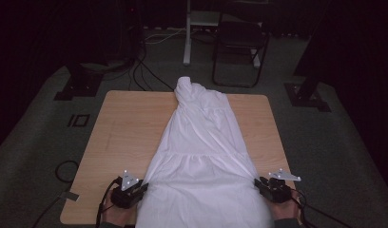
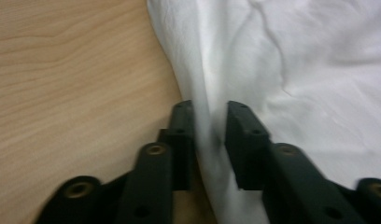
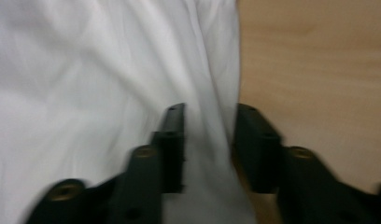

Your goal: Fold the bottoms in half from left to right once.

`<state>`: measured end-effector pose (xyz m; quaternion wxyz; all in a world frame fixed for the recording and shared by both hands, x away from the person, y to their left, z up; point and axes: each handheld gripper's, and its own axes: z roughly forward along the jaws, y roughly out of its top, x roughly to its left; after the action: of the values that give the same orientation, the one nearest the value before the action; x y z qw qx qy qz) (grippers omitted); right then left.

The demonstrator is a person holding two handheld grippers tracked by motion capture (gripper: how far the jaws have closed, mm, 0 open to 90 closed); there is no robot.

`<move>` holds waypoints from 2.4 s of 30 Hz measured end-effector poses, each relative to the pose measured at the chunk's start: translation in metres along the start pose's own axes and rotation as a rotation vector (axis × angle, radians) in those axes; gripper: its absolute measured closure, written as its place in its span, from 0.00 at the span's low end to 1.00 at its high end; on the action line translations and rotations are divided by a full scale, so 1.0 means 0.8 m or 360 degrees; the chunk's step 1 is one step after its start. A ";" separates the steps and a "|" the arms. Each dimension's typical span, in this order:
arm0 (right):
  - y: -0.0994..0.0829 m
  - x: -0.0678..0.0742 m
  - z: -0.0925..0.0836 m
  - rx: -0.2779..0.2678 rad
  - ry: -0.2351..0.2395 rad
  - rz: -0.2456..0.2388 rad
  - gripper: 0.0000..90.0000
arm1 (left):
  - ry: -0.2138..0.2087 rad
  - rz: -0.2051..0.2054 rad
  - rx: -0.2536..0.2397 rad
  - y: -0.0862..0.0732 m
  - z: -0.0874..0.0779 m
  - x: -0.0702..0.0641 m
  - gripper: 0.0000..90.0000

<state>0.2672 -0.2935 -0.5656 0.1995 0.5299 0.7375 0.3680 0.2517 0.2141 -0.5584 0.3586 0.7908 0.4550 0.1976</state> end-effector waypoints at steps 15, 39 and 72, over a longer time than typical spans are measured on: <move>0.142 0.015 0.106 -0.0116 0.0209 -0.0222 0.57 | 0.0005 -0.0079 -0.0118 0.083 0.077 0.032 0.63; 0.141 -0.019 0.154 0.0015 -0.0208 -0.0176 0.98 | 0.0037 -0.0006 -0.0093 0.107 0.092 0.023 0.54; 0.039 0.013 0.058 -0.0034 0.0032 -0.0145 0.98 | -0.0041 0.0043 0.0082 0.049 0.054 0.004 1.00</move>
<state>0.3151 -0.2630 -0.5715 0.2143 0.4901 0.7588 0.3716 0.3040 0.1874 -0.5578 0.3412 0.8083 0.4446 0.1805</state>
